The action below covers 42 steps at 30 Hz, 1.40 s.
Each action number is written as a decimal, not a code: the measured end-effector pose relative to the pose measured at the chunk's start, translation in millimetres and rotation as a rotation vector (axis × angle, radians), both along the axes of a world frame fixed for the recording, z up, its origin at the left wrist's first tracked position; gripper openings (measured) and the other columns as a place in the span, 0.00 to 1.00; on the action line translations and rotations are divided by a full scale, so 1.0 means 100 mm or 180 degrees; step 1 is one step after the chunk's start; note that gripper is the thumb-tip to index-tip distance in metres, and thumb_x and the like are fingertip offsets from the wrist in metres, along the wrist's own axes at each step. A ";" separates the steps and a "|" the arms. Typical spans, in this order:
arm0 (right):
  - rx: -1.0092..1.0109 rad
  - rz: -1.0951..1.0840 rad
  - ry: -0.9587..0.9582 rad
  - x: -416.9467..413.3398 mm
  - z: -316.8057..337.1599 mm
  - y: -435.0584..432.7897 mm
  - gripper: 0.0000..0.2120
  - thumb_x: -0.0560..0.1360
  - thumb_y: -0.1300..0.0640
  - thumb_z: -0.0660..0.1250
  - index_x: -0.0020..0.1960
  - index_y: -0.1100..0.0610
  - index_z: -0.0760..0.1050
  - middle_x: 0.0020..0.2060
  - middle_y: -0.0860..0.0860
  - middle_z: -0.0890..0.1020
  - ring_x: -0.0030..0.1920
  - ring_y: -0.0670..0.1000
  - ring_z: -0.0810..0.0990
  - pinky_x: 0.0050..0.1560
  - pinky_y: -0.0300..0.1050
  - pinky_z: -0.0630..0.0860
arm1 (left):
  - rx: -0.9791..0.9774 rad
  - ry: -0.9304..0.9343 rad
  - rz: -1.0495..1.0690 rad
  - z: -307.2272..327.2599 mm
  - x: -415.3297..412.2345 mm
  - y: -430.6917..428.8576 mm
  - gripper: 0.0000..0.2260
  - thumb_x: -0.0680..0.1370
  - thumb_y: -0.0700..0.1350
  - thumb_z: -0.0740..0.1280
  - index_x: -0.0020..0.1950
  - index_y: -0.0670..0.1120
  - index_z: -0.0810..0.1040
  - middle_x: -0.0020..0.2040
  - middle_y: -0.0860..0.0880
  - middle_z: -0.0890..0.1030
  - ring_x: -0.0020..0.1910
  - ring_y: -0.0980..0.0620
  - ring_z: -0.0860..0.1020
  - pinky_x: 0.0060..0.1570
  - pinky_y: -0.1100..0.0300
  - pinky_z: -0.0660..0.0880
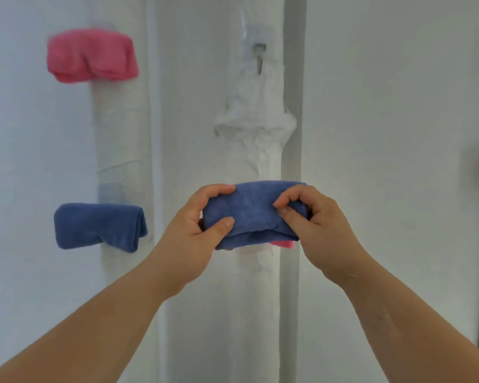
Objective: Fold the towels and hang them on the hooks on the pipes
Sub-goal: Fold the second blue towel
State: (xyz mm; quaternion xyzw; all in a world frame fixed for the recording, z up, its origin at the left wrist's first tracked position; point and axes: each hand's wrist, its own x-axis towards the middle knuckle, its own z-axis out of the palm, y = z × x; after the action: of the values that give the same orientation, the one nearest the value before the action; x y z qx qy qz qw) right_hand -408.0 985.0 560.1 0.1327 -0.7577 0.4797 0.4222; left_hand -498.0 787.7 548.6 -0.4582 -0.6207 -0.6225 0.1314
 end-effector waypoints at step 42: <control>0.0560 -0.0272 0.0537 -0.92 2.48 0.62 0.07 0.74 0.62 0.73 0.50 0.53 0.79 0.50 0.48 0.79 0.47 0.48 0.81 0.40 0.40 0.82 | 0.0712 0.0612 0.0650 2.38 -0.92 0.80 0.17 0.77 0.32 0.68 0.58 0.51 0.77 0.57 0.49 0.78 0.53 0.46 0.82 0.44 0.53 0.85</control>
State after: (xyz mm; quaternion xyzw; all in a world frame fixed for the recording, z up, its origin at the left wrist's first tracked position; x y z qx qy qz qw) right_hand -500.5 1047.3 807.6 0.1767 -0.7636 0.3801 0.4912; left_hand -590.0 867.9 786.6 -0.4327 -0.5754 -0.6245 0.3029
